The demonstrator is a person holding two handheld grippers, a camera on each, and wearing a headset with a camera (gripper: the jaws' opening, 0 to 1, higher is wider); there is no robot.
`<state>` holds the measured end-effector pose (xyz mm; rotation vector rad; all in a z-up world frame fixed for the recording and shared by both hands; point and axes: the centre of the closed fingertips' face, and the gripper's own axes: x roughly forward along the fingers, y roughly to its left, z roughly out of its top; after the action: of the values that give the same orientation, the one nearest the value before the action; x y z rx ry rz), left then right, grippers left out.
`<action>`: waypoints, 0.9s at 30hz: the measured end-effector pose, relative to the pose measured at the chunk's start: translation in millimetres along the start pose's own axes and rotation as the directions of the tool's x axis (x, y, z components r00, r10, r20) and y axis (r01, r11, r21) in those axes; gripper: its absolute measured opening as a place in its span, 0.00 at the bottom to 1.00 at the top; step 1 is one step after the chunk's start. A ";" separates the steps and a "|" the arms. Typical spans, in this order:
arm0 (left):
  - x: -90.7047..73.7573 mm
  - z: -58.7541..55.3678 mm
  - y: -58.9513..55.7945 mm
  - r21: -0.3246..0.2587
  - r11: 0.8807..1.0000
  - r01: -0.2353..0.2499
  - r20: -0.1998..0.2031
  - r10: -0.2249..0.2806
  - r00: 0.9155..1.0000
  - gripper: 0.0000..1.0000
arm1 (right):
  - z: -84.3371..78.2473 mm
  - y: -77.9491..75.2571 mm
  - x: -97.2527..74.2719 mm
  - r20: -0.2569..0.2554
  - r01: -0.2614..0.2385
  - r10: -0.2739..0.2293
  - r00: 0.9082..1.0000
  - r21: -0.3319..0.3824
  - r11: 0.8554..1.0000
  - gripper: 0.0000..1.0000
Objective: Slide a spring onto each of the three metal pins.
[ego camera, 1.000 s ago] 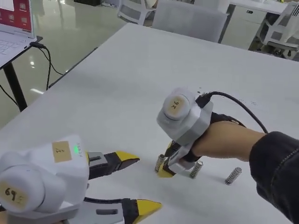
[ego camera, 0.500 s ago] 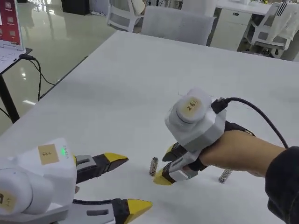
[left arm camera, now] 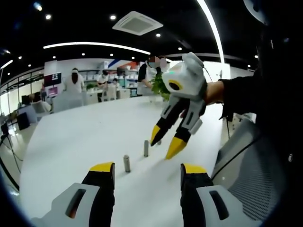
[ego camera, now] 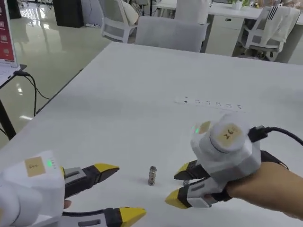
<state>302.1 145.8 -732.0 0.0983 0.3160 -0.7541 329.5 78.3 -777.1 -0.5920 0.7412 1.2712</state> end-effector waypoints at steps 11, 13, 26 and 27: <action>-2.2 -3.6 2.0 0.001 1.000 -0.009 -0.026 0.009 1.000 0.51 | -38.0 -5.3 -36.7 0.074 0.068 -0.077 0.994 0.119 0.991 0.30; -2.6 -3.9 1.7 0.002 1.000 -0.010 -0.026 0.010 1.000 0.51 | -42.6 -8.5 -42.4 0.083 0.080 -0.092 0.992 0.136 0.988 0.30; -3.3 -7.2 3.3 0.014 1.000 -0.020 -0.032 0.021 0.999 0.54 | -71.6 -40.2 -83.7 0.170 0.180 -0.220 0.960 0.225 0.958 0.36; -2.7 -7.6 3.6 0.015 1.000 -0.020 -0.033 0.020 0.999 0.54 | -73.2 -41.6 -85.2 0.176 0.182 -0.225 0.958 0.230 0.956 0.36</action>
<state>300.9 151.7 -738.4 0.1272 0.3405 -0.7358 347.4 -38.6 -758.3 -0.3505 0.6202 1.0265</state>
